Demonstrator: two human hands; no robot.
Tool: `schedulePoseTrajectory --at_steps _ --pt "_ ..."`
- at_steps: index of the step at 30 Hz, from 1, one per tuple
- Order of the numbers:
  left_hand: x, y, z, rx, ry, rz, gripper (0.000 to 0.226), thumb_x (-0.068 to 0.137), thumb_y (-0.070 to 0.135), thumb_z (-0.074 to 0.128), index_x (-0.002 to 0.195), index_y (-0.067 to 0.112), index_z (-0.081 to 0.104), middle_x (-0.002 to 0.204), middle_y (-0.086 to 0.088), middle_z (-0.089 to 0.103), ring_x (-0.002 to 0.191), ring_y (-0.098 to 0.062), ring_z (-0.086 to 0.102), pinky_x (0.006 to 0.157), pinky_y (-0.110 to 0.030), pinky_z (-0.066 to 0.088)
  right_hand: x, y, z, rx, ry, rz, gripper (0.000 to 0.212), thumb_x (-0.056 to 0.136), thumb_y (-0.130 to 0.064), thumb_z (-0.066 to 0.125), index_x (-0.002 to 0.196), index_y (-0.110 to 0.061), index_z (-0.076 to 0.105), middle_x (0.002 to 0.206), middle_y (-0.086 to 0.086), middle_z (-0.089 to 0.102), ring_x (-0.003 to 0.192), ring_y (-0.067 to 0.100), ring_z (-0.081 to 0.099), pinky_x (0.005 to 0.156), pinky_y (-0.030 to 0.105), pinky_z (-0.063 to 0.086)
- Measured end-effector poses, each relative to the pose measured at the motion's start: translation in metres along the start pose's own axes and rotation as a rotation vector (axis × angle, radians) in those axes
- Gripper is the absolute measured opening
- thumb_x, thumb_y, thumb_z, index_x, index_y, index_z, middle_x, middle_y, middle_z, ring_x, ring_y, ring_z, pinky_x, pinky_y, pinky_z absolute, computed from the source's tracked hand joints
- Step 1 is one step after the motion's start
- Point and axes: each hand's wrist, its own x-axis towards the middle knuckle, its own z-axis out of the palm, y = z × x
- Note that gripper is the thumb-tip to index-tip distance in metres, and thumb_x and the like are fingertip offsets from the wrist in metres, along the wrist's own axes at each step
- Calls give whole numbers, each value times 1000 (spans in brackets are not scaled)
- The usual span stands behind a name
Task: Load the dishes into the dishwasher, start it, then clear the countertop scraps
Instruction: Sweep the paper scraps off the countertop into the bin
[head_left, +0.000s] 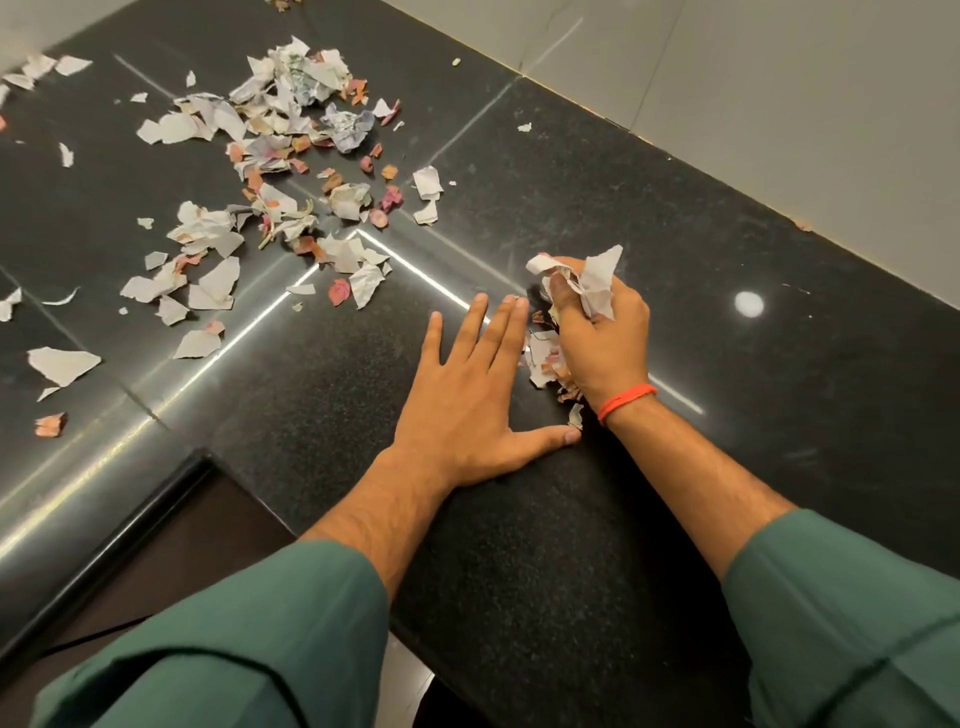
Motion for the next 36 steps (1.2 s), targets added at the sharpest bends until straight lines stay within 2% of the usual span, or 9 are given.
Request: schedulePoseTrajectory --at_steps 3,6,10,12,16,22,28,33,36 --pt "1 0 1 -16 12 -10 128 75 99 28 164 12 -3 173 2 -1 159 -18 -10 125 -60 2 1 -1 -1 54 25 55 16 97 -15 64 107 -16 76 91 -10 74 85 -3 68 78 12 49" --pt "1 0 1 -40 27 -21 126 76 98 29 164 14 -3 173 3 -1 159 -16 -9 126 -58 1 5 0 -5 239 45 170 14 96 -16 65 101 -22 77 94 -7 76 92 5 70 84 22 53" --pt "-1 -1 3 -74 65 -10 117 81 95 31 165 20 -3 173 6 -1 159 -15 -7 127 -58 -1 1 2 -24 535 53 345 21 97 -12 65 113 -2 72 90 3 68 66 4 56 57 16 44" --pt "-1 -2 3 -82 79 -5 112 83 93 29 165 22 -1 173 7 1 159 -15 -6 127 -58 0 -13 1 -33 598 30 401 25 98 -11 63 119 0 68 91 7 64 62 4 50 49 14 39" --pt "-1 -2 3 -82 93 -1 99 92 85 26 165 24 0 173 6 2 159 -15 -6 127 -57 0 -50 -6 -48 659 22 478 30 99 -9 61 127 0 64 110 8 71 76 2 66 59 13 49" --pt "-4 -5 2 -105 100 4 82 101 71 27 165 27 2 173 7 3 159 -15 -6 128 -54 -1 -102 -17 -67 637 82 574 25 97 -8 63 120 0 68 83 2 66 57 1 54 46 12 41" --pt "-6 -7 3 -175 131 1 81 100 69 34 164 30 5 172 1 11 159 -16 2 128 -53 1 -121 -29 -70 624 102 657 23 96 -11 64 116 0 70 76 4 64 57 5 51 44 15 38" --pt "-17 -9 1 -273 204 33 82 98 65 43 164 26 13 171 -7 15 158 -24 10 127 -44 17 -151 -34 -74 629 47 734 22 96 -12 64 113 0 71 76 4 61 55 6 48 44 16 38" --pt "-40 -7 1 -326 226 20 84 97 64 48 164 28 11 171 -8 9 158 -25 9 125 -41 20 -173 -37 -77 657 42 750 24 95 -12 65 115 1 70 78 6 61 54 6 49 43 16 40"
